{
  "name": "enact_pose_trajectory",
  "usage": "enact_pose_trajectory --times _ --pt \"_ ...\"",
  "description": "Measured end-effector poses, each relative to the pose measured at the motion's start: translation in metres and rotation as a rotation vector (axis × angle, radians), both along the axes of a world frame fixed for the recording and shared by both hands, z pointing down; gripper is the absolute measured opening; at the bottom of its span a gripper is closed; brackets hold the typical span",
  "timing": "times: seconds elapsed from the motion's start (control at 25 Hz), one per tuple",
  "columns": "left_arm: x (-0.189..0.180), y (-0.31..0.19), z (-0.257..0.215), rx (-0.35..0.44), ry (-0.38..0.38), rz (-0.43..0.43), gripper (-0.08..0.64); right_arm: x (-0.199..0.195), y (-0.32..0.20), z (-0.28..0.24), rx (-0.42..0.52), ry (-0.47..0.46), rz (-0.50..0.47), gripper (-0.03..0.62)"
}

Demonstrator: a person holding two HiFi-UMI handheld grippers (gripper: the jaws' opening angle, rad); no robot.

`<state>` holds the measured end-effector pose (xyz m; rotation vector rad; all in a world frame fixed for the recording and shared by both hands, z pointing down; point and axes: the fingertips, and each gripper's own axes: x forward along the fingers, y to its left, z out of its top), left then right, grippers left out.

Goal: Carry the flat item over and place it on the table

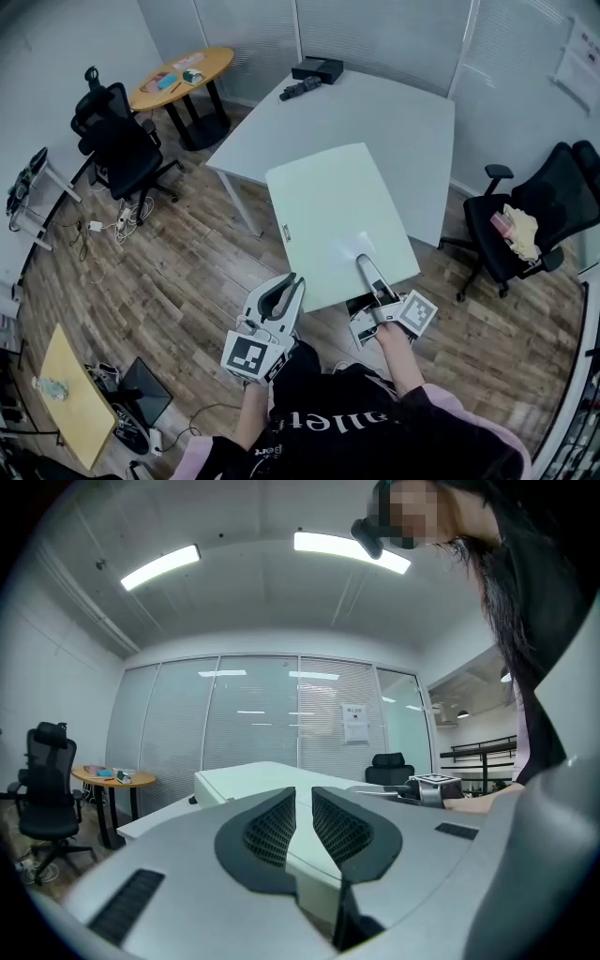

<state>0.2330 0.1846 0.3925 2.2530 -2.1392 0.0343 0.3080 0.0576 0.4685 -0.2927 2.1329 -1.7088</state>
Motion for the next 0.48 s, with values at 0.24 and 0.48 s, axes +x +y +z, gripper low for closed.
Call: enact_pose_trajectory --times 0.24,0.48 --pt "-0.056 -0.014 -0.008 0.017 0.001 0.011 0.071 -0.047 -0.008 0.004 -0.03 0.027 0.0 0.282" --pt "-0.114 -0.015 -0.018 0.03 -0.009 0.021 0.071 -0.102 -0.012 0.006 -0.055 0.04 0.007 0.282"
